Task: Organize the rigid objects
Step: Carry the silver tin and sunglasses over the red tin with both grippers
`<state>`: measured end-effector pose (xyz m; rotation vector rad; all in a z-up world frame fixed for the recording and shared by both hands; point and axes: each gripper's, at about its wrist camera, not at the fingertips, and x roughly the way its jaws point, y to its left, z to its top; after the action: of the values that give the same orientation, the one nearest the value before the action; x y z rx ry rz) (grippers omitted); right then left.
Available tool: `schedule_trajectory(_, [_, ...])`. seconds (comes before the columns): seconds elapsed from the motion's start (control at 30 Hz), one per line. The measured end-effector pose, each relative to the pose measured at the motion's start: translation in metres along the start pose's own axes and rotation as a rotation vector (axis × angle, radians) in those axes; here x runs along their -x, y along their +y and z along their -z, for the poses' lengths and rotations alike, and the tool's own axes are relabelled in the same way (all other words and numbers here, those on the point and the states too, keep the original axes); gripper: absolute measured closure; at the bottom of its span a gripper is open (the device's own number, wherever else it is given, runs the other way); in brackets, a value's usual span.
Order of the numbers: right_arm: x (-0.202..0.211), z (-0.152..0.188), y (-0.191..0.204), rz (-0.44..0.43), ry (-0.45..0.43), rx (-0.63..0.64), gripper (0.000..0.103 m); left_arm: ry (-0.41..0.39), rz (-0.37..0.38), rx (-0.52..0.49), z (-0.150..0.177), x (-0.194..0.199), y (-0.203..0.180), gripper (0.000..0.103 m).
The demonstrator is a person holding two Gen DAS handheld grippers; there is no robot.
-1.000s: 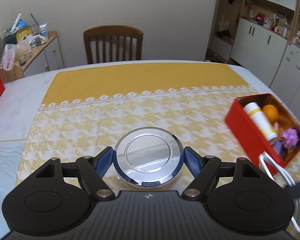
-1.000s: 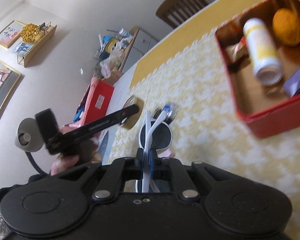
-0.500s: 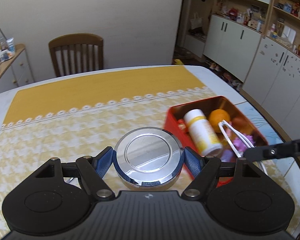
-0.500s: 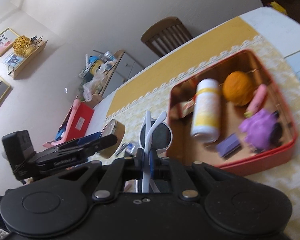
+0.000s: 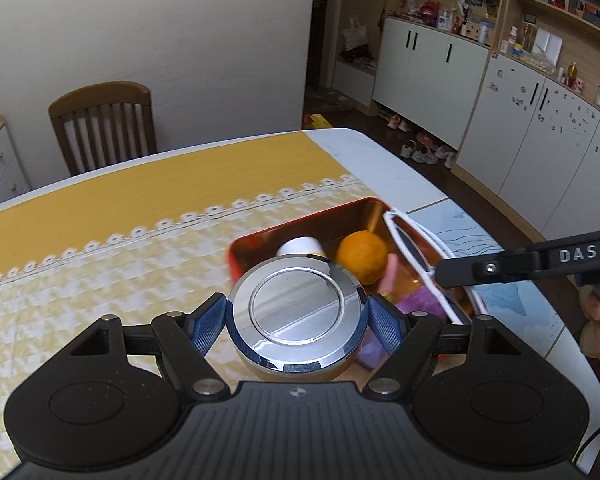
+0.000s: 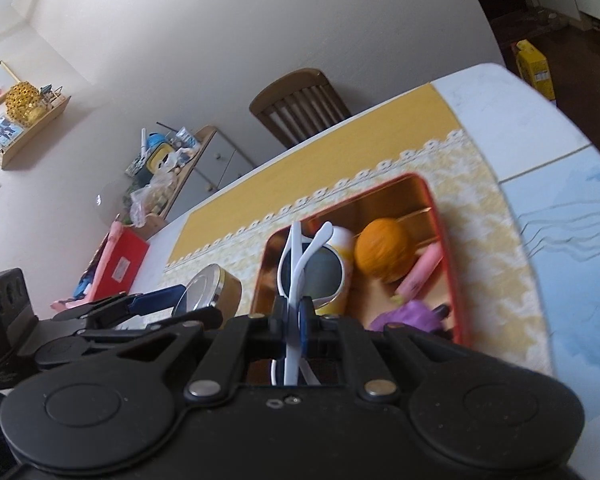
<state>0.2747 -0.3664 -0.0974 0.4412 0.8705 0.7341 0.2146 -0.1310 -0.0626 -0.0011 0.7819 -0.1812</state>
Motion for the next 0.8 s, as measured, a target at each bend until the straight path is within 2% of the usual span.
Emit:
schedule_trajectory(0.43, [-0.015, -0.024, -0.019, 0.12, 0.021, 0.087, 0.098, 0.049, -0.011, -0.072, -0.013, -0.047, -0.046, 0.027])
schedule_trajectory(0.8, [-0.036, -0.032, -0.025, 0.18, 0.068, 0.131, 0.097, 0.081, -0.046, -0.122, -0.013, -0.074, -0.065, 0.027])
